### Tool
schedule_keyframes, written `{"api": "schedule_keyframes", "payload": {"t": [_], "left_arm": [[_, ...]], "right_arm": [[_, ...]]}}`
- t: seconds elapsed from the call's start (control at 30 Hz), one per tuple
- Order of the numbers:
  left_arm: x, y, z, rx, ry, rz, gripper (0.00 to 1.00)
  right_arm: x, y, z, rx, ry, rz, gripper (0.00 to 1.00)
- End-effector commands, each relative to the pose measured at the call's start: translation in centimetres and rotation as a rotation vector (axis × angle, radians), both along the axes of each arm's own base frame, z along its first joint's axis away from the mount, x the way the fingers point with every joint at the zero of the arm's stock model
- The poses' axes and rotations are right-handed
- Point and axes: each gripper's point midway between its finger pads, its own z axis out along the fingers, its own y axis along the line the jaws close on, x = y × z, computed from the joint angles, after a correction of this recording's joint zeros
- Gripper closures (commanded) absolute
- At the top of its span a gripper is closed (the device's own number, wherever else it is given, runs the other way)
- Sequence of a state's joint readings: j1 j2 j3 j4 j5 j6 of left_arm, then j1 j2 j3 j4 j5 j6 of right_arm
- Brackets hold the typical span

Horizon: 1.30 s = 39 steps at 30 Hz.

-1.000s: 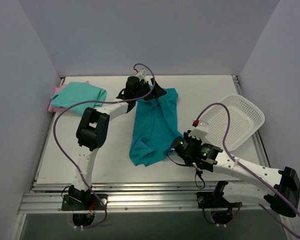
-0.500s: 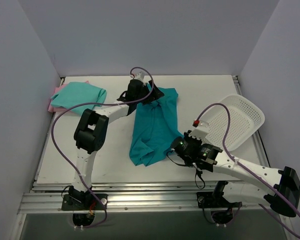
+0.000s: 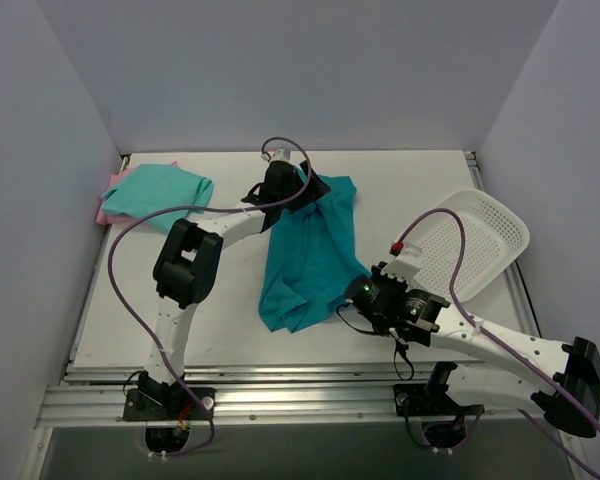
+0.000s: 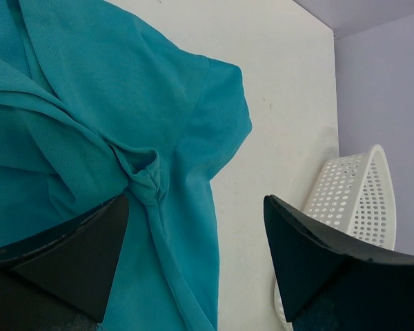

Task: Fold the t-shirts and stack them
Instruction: Flatten the tshirt out

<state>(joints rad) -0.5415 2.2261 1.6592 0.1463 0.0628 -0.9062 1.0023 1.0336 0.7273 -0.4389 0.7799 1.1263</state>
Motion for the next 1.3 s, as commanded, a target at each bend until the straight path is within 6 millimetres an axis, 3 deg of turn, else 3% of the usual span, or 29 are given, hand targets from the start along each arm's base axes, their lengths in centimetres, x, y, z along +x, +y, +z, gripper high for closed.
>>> {"api": "schedule_keyframes", "payload": {"t": [0.0,0.37,0.7,0.77,0.93,1.27], "left_arm": [[1.3,-0.4,1.5,-0.017,-0.031,0.04,0.12],[3.2,-1.2,-0.9,-0.011,0.004,0.058,0.14],[4.0,-1.7,-1.6,-0.012,0.007,0.062,0.17],[4.1,-1.9,-1.5,-0.013,0.004,0.058,0.21],[4.5,-2.0,-1.7,-0.012,0.001,0.057,0.45],[4.3,-2.9,-2.4,-0.02,0.008,0.013,0.48]], "right_arm": [[-0.2,-1.5,0.5,-0.032,-0.031,-0.039,1.0],[-0.3,-1.7,0.4,-0.028,-0.032,-0.038,1.0],[-0.3,-1.8,0.5,-0.036,-0.037,-0.038,1.0],[-0.3,-1.9,0.5,-0.036,-0.037,-0.04,1.0],[-0.4,-2.2,0.5,-0.037,-0.038,-0.041,1.0],[-0.6,-2.5,0.9,-0.025,-0.049,-0.046,1.0]]}}
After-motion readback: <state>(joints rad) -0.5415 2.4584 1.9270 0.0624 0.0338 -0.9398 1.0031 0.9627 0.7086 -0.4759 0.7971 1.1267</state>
